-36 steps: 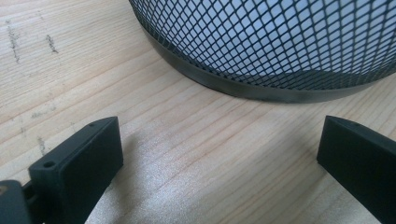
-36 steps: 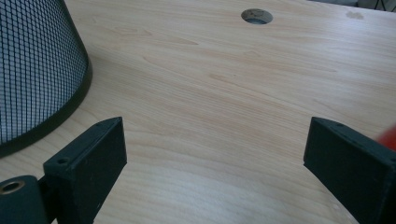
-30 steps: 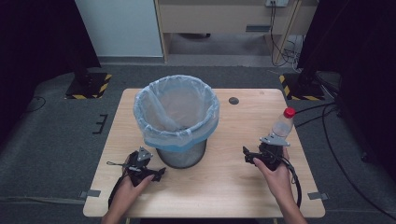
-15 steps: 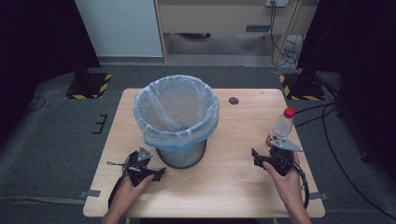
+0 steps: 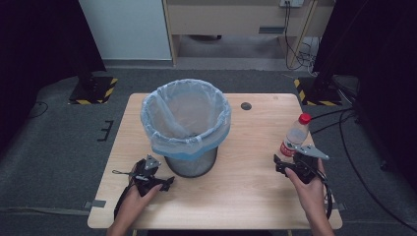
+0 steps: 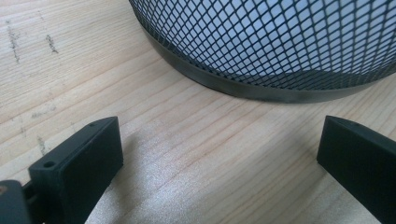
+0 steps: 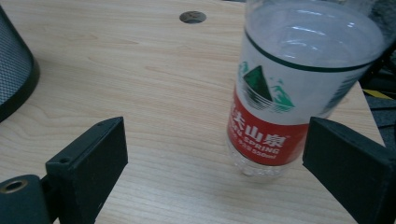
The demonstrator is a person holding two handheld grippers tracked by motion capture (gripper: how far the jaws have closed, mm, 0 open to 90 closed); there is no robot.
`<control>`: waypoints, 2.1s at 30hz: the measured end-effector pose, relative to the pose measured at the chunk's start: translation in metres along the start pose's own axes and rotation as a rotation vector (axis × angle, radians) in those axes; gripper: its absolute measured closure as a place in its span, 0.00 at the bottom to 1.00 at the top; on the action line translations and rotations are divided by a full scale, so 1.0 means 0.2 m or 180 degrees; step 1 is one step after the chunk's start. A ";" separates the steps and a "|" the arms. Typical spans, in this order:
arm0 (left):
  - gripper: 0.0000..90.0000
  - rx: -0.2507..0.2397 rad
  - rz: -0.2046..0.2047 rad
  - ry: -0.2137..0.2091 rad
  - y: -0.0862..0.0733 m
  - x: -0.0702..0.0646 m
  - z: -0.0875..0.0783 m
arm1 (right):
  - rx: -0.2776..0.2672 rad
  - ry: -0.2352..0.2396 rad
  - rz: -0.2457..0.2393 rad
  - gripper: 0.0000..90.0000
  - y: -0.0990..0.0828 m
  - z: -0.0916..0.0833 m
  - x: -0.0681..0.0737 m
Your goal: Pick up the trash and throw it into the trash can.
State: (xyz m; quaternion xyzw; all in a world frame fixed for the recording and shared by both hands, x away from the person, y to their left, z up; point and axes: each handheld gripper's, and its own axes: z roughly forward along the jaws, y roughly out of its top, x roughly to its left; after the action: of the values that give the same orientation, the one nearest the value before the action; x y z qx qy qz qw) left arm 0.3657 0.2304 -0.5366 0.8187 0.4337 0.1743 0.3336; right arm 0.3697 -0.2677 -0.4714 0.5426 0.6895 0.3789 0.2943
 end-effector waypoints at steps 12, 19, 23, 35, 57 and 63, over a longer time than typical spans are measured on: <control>0.00 0.0000 0.0000 0.0000 0.00 0.00 0.00 | 0.0006 -0.0124 0.0094 0.06 0.02 0.03 -0.11; 0.00 0.0000 0.0000 0.0000 0.00 0.00 0.00 | 0.0003 -0.0159 0.0140 0.06 0.04 0.06 -0.17; 0.00 0.0000 0.0000 0.0000 0.00 0.00 0.00 | -0.0011 -0.0146 0.0110 0.05 0.06 0.07 -0.18; 0.00 0.0000 0.0000 0.0000 0.00 0.00 0.00 | -0.0042 -0.0063 0.0103 0.05 0.10 0.09 -0.20; 0.00 0.0000 -0.0001 0.0000 0.00 0.00 0.00 | -0.0032 0.0042 0.0133 0.06 0.14 0.15 -0.25; 0.00 0.0000 0.0000 0.0000 0.00 0.00 0.00 | -0.0064 0.0049 0.0116 0.07 0.14 0.16 -0.26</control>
State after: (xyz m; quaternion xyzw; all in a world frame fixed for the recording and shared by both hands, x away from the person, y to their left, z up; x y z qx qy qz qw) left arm 0.3657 0.2304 -0.5366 0.8187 0.4337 0.1743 0.3335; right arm 0.4230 -0.3080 -0.4650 0.5491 0.6779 0.3953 0.2875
